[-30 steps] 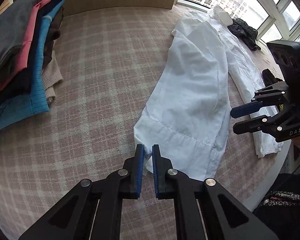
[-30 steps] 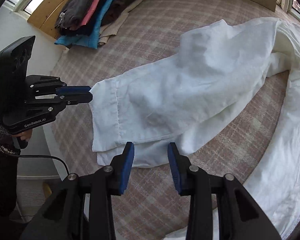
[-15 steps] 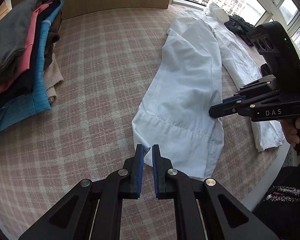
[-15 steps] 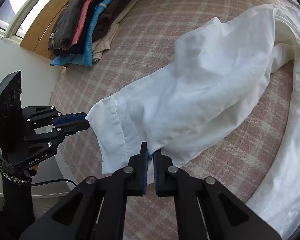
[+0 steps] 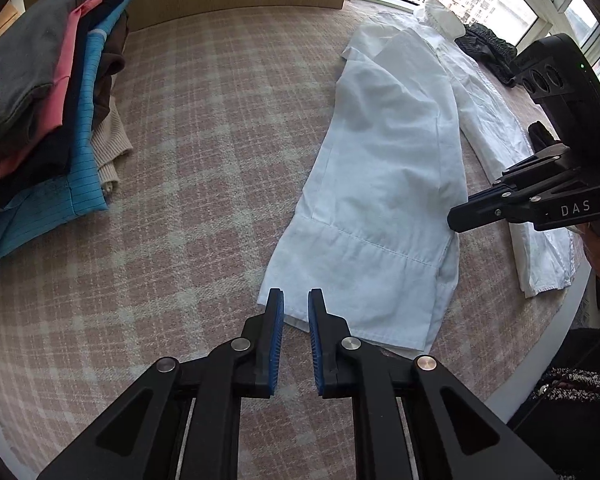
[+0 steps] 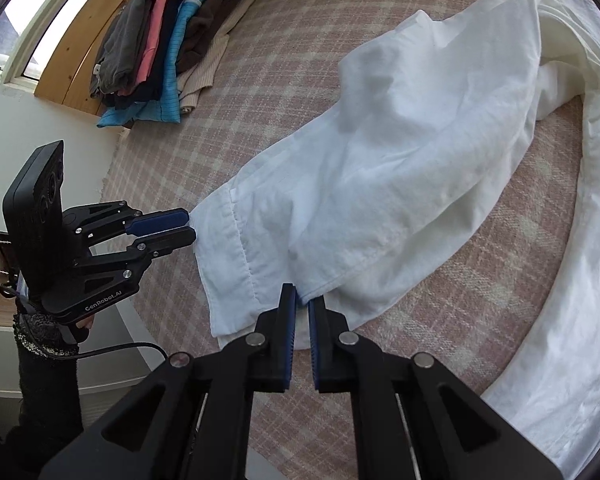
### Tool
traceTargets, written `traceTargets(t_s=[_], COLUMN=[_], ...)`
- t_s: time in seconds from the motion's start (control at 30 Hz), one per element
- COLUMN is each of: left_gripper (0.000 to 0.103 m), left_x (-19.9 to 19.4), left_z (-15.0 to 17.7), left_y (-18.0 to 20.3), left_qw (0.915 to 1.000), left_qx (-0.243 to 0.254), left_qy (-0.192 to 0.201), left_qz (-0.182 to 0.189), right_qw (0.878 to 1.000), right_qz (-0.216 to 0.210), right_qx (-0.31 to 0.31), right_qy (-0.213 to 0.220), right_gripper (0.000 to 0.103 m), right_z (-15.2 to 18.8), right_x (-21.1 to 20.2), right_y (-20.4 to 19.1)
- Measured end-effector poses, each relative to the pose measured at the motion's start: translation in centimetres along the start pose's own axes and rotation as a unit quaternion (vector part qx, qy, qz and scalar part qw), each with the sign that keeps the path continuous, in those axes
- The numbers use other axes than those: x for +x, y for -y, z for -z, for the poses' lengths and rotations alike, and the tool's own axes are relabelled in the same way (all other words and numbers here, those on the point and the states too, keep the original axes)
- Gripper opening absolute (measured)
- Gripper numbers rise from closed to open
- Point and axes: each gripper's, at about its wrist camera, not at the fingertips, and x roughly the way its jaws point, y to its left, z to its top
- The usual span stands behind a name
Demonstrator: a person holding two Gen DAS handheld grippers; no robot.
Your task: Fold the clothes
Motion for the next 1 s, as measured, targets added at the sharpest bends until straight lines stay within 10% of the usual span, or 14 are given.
traceTargets(t_s=[0.23, 0.77, 1.0], left_gripper=[0.0, 0.011, 0.012], left_x=[0.7, -2.3, -1.8], left_z=[-0.6, 0.3, 1.7], left_y=[0.6, 1.4, 1.0], left_qw=[0.9998, 0.9996, 1.0], left_qx=[0.015, -0.003, 0.002], left_qy=[-0.005, 0.017, 0.007], left_qz=[0.015, 0.022, 0.0], right_qw=[1.0, 1.0, 0.998], right_qz=[-0.007, -0.017, -0.035], right_qx=[-0.009, -0.013, -0.021], right_qy=[0.025, -0.018, -0.052], right_gripper=[0.006, 0.008, 0.028], right_z=[-0.1, 2.1, 2.5], right_x=[-1.2, -1.3, 2.9], right_y=[-0.8, -1.3, -4.3])
